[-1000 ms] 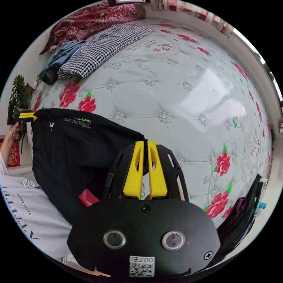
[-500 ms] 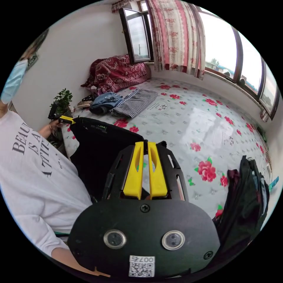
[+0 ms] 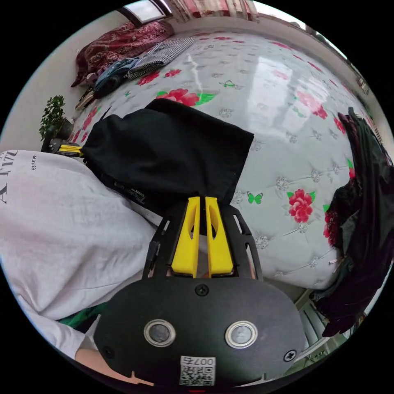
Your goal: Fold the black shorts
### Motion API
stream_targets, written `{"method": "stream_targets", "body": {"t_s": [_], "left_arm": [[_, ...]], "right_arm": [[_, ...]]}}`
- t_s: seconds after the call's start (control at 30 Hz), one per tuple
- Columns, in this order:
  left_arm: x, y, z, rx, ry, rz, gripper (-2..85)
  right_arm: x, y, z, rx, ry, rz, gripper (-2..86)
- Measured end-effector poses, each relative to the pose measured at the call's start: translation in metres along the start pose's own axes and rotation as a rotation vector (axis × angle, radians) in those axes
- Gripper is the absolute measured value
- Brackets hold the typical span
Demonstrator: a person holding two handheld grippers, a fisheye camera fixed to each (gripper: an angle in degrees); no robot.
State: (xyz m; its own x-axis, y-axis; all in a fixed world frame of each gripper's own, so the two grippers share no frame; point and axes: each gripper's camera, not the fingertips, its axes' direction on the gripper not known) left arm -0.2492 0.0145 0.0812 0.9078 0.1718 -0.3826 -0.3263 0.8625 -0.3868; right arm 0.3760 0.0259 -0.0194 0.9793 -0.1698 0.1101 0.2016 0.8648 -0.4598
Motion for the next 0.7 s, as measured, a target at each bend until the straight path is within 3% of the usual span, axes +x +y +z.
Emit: {"method": "stream_targets", "body": {"t_s": [0.1,0.33,0.57,0.7], "left_arm": [[0.001,0.017,0.006,-0.005,-0.009,-0.011,1.0],[0.018,0.030,0.051,-0.065,-0.021,-0.065,5.9],[0.024,0.060,0.011,0.036,0.027,-0.139,11.5],[0.017,0.076,-0.015,0.127,-0.009,-0.220,10.7]], "right_arm": [[0.000,0.015,0.008,0.016,-0.039,-0.002,0.3],[0.012,0.034,0.076,-0.148,-0.017,0.120,2.2],[0.028,0.047,0.039,-0.110,0.039,0.118,4.3],[0.038,0.030,0.011,0.028,0.035,0.126,5.2]]}}
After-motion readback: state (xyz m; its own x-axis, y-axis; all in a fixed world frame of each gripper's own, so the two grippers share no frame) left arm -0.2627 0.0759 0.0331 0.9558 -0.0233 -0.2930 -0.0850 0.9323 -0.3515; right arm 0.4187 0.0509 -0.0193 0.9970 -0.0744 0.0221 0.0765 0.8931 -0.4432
